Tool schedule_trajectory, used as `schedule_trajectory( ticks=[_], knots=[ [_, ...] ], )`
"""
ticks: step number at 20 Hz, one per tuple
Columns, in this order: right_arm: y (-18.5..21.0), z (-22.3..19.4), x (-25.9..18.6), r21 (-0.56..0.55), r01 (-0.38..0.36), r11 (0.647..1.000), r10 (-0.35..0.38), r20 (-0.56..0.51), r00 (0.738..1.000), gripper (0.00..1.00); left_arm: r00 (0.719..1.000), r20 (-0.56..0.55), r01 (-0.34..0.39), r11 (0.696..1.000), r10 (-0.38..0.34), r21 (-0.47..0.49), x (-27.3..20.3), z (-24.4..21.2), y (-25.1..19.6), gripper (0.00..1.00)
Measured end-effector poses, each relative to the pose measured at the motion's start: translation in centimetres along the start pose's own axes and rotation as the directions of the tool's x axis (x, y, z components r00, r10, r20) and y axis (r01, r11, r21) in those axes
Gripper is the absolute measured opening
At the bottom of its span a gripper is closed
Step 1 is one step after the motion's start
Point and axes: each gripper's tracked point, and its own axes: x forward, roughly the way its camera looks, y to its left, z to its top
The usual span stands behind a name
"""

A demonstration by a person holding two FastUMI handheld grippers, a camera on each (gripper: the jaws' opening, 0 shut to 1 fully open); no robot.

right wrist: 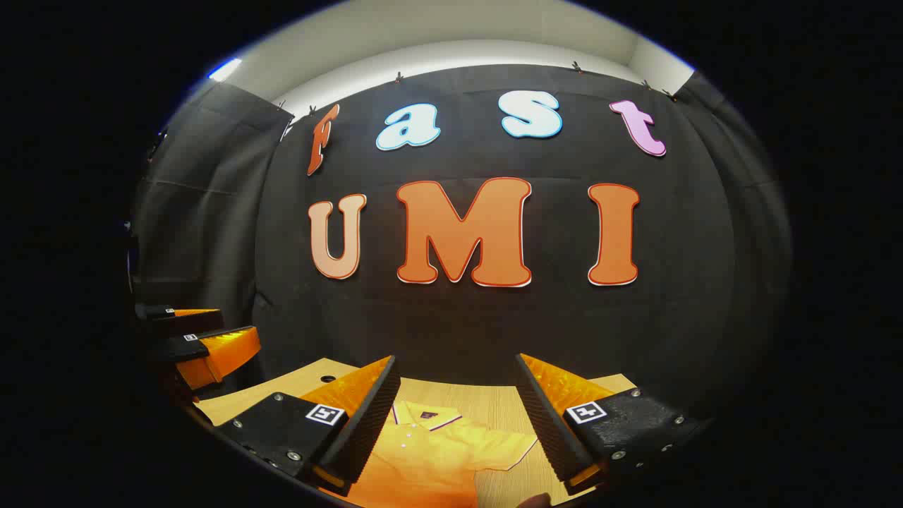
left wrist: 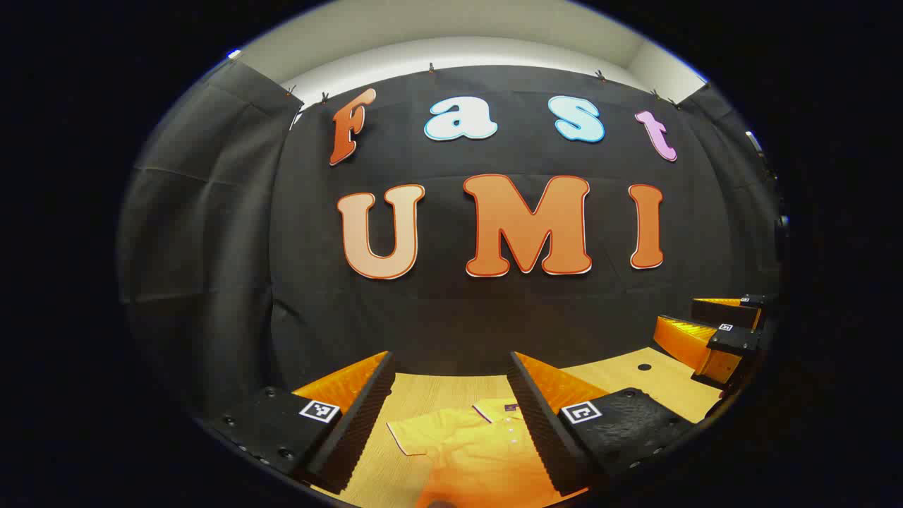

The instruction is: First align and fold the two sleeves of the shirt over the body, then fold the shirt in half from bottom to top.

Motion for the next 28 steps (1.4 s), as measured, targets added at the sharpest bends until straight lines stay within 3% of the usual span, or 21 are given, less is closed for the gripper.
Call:
schedule_trajectory(
  ticks=[18, 23, 28],
  knots=[
    [-0.3, -0.7, -0.3, -0.021, 0.008, 1.0, -0.009, -0.019, 1.0, 0.98, 1.0, 0.013, 0.01, 1.0, -0.01, 0.025, -0.9, 0.3, -0.7, 0.97],
    [-2.7, -4.5, 0.5, -0.008, 0.046, 0.999, -0.047, -0.159, 0.986, 0.99, 1.0, 0.017, 0.011, 0.999, -0.012, 0.041, -1.2, 0.3, -0.9, 0.98],
    [-6.5, -9.2, 2.6, 0.006, 0.122, 0.992, -0.114, -0.308, 0.945, 0.98, 1.0, -0.008, -0.014, 0.999, 0.014, 0.041, -1.1, -0.3, -0.1, 0.97]
  ],
)
